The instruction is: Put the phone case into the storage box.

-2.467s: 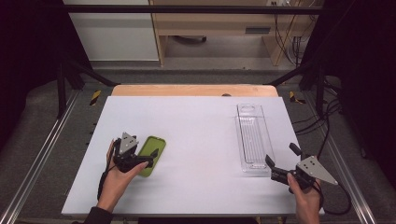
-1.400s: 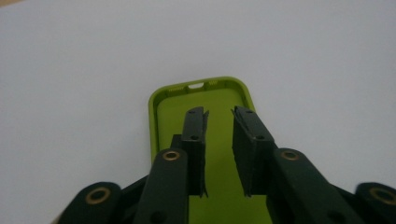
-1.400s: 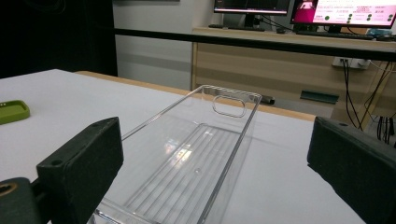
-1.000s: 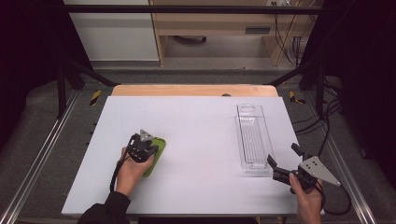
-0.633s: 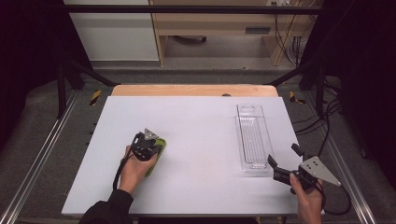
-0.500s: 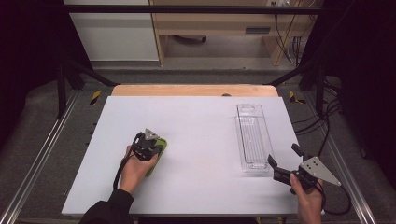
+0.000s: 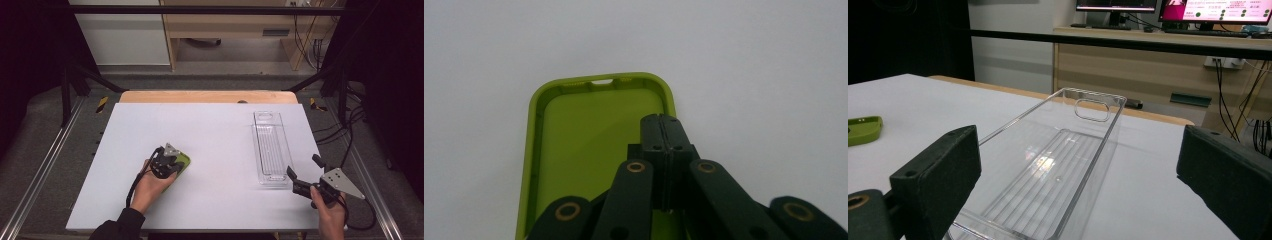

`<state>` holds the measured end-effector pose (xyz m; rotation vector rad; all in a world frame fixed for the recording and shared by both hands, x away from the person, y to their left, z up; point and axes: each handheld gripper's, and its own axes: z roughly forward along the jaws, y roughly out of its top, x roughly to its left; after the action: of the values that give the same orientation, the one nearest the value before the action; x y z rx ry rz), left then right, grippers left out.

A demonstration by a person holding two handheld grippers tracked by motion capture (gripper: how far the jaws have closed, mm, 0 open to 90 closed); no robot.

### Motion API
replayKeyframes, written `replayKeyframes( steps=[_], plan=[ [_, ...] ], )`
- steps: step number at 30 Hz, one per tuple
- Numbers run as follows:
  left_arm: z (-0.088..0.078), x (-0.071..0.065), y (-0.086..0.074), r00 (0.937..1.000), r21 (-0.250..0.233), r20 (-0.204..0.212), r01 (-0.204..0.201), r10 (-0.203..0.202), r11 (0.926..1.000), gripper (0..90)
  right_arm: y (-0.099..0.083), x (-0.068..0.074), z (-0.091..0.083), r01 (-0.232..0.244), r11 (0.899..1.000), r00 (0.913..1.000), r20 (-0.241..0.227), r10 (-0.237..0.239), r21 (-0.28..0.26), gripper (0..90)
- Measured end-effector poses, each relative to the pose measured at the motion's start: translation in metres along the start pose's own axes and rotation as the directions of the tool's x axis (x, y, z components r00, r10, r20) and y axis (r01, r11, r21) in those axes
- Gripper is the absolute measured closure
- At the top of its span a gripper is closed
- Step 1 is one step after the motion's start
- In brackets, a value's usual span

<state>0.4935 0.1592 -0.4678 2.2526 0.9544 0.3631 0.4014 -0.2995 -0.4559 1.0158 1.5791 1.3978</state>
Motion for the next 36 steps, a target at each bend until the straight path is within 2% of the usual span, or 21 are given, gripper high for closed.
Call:
replayKeyframes(
  steps=[5, 10, 20, 22, 23, 26, 27, 28, 36],
  plan=[
    [0.002, -0.018, 0.002, 0.9977, 0.003, 0.053, -0.043, 0.043, 0.9991, 90.0, 0.000, 0.000, 0.000, -0.002, 1.000, 1.0000, -0.003, 0.002, 0.003, 4.4],
    [0.003, -0.033, 0.005, 0.9911, 0.012, 0.100, -0.089, 0.087, 0.9960, 90.0, -0.001, 0.000, 0.000, -0.001, 1.000, 1.0000, -0.003, 0.001, 0.004, 4.4],
    [0.007, -0.066, 0.009, 0.9698, 0.007, 0.174, -0.175, 0.171, 0.9845, 90.0, -0.001, 0.000, 0.000, -0.007, 1.000, 1.0000, -0.002, 0.007, 0.006, 4.3],
    [0.007, -0.071, 0.009, 0.9659, 0.006, 0.186, -0.184, 0.180, 0.9829, 90.0, -0.001, 0.000, 0.000, -0.006, 1.000, 1.0000, -0.001, 0.006, 0.006, 4.3],
    [0.007, -0.071, 0.009, 0.9659, 0.006, 0.186, -0.184, 0.180, 0.9829, 90.0, -0.001, 0.000, 0.000, -0.006, 1.000, 1.0000, -0.001, 0.006, 0.006, 4.3],
    [0.008, -0.079, 0.009, 0.9594, 0.002, 0.204, -0.200, 0.195, 0.9799, 90.0, -0.001, 0.000, -0.001, -0.005, 1.000, 1.0000, -0.001, 0.005, 0.005, 4.3],
    [0.008, -0.079, 0.009, 0.9594, 0.002, 0.204, -0.200, 0.195, 0.9799, 90.0, -0.001, 0.000, -0.001, -0.005, 1.000, 1.0000, -0.001, 0.005, 0.005, 4.3],
    [0.007, -0.082, 0.009, 0.9555, 0.002, 0.212, -0.210, 0.205, 0.9777, 90.0, -0.001, 0.000, -0.001, -0.006, 1.000, 1.0000, -0.001, 0.006, 0.005, 4.3],
    [0.007, -0.096, 0.008, 0.9425, -0.006, 0.240, -0.238, 0.233, 0.9712, 90.0, -0.001, 0.000, 0.000, -0.006, 1.000, 1.0000, -0.003, 0.006, 0.010, 4.3]
  ],
)
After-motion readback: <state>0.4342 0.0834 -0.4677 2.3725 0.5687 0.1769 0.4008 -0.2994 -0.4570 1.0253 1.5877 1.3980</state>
